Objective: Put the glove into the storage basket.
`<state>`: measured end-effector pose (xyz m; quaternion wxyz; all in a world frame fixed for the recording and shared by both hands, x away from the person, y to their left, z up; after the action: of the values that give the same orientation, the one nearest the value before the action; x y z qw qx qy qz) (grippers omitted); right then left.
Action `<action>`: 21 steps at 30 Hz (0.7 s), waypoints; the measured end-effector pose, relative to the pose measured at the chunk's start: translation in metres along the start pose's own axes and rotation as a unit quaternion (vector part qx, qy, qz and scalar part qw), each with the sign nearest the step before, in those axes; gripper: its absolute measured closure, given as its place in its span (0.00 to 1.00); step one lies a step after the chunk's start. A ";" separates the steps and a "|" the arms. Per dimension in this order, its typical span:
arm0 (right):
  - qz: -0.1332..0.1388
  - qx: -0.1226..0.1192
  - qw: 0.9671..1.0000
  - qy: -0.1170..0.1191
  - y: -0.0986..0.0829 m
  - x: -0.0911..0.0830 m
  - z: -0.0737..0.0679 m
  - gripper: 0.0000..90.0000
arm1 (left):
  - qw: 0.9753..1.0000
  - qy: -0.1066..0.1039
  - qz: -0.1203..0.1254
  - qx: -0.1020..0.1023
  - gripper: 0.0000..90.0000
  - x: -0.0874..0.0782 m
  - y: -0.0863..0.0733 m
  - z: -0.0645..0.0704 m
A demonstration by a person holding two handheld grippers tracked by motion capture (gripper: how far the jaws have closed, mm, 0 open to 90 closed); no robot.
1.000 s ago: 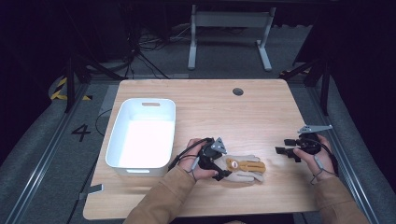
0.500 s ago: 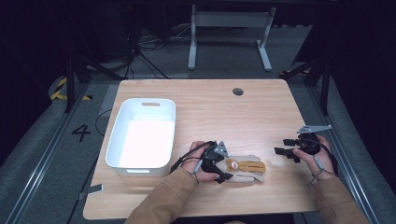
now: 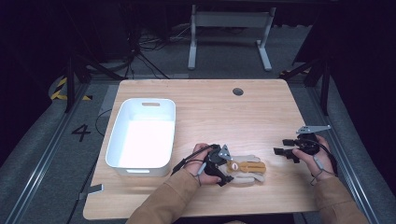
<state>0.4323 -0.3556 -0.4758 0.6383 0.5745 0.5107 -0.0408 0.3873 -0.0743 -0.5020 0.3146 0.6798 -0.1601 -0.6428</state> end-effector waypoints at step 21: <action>0.003 0.009 1.000 0.008 -0.001 0.001 0.000 0.33 | 1.000 -0.011 -0.011 0.021 0.16 0.005 -0.003 0.004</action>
<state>0.4325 -0.3558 -0.4766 0.6290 0.5822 0.5137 -0.0388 0.3831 -0.0760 -0.5081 0.2912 0.6807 -0.1699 -0.6504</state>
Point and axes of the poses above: each handheld gripper's, and its own axes: x roughly forward along the jaws, y roughly out of its top, z roughly to its right, the point moved 6 cm from there along x, roughly forward along the jaws, and after that the axes turned 1 degree about y, right-handed, at the moved point
